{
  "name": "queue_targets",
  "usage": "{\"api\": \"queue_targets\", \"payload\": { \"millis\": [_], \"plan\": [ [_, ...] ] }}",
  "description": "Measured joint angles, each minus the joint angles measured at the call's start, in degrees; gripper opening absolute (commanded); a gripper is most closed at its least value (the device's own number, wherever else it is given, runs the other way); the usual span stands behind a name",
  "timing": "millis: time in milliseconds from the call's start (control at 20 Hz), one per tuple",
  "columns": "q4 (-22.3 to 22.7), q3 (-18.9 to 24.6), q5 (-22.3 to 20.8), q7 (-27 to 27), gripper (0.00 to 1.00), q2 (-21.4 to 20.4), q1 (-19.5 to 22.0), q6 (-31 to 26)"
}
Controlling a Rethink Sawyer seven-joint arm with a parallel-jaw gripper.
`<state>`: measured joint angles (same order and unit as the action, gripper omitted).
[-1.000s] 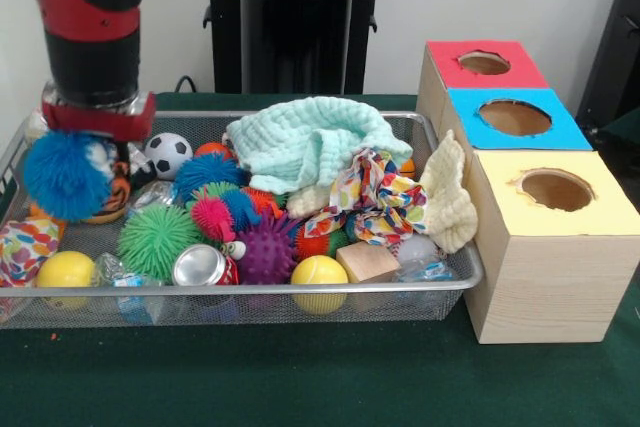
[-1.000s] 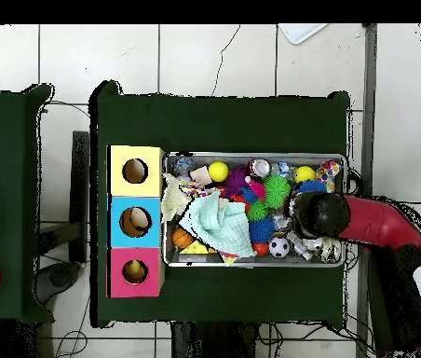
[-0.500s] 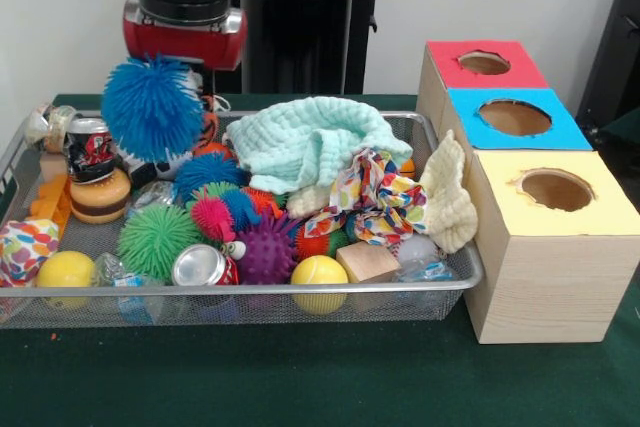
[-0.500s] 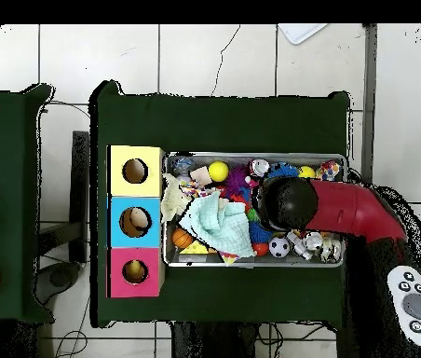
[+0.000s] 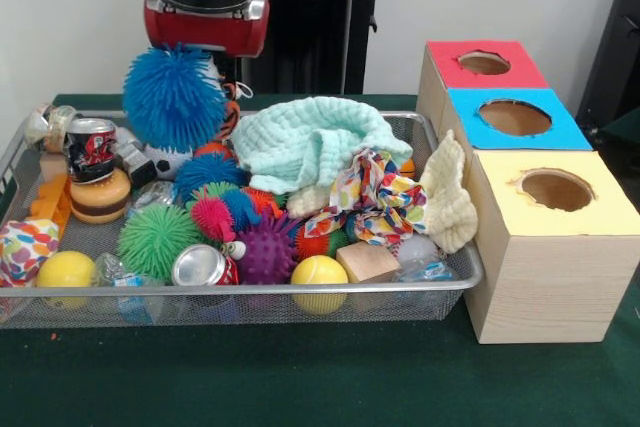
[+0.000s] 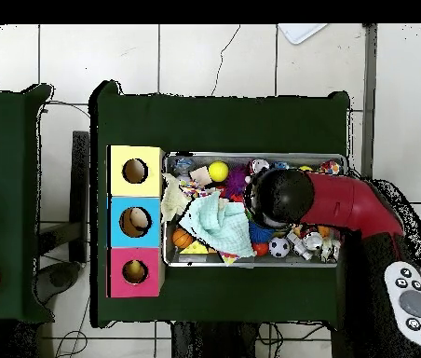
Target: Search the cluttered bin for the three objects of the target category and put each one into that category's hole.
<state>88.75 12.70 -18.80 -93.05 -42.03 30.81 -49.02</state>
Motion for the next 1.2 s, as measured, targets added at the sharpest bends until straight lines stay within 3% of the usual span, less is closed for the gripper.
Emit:
{"api": "queue_targets", "payload": {
  "millis": [150, 400, 500, 850, 1200],
  "plan": [
    [-4.47, 0.64, -0.05, 0.0, 0.0, 3.31, 1.82, -3.85],
    [-9.09, 1.17, -0.16, 0.0, 0.0, 8.14, 5.92, -3.47],
    [-9.04, 1.02, -0.38, 0.0, 0.0, 9.08, 7.37, -2.09],
    [-2.49, -1.55, -1.6, 0.0, 0.0, 6.88, 6.74, 6.9],
    [5.06, -4.24, -1.11, 0.0, 0.0, 1.99, -0.21, 9.02]
  ]
}}
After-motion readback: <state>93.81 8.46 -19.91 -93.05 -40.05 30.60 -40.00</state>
